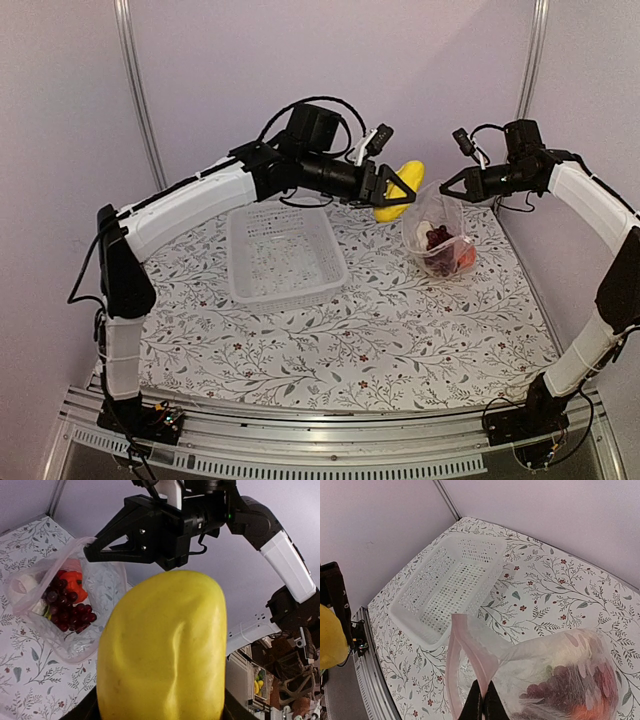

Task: Place the food in the zip-top bag and seal the zipper
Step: Place the fake fruit in the zipper food storage bag.

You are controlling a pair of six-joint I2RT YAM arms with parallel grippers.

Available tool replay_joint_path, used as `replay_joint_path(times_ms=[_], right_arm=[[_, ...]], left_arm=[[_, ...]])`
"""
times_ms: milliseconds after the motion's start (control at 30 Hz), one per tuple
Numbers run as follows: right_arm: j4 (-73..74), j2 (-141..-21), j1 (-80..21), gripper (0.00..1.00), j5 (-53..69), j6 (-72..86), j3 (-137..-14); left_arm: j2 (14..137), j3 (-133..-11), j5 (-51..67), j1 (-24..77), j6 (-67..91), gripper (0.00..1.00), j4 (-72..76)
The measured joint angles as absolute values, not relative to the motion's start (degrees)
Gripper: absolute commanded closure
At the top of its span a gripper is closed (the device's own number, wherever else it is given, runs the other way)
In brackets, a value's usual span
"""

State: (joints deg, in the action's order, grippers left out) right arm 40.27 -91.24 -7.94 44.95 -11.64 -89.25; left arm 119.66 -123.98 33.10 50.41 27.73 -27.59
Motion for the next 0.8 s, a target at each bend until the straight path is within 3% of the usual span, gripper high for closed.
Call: replay_joint_path(times_ms=[200,467,800], right_arm=[[40.25,-91.24,-8.01,1.00,44.69,-11.64,-89.30],[40.25,-91.24,-8.36,1.00,44.27,-11.64,-89.27],[40.10,-90.54,-9.47,1.00,42.44,-11.79,-88.66]], left_arm=[[125.75,-124.64,37.82,52.77,36.77,0.61,-21.87],[132.46,-124.31,38.52,53.15,49.98,0.59,-15.84],[136.27,-125.10,34.46,53.08,69.34,0.59,2.94]])
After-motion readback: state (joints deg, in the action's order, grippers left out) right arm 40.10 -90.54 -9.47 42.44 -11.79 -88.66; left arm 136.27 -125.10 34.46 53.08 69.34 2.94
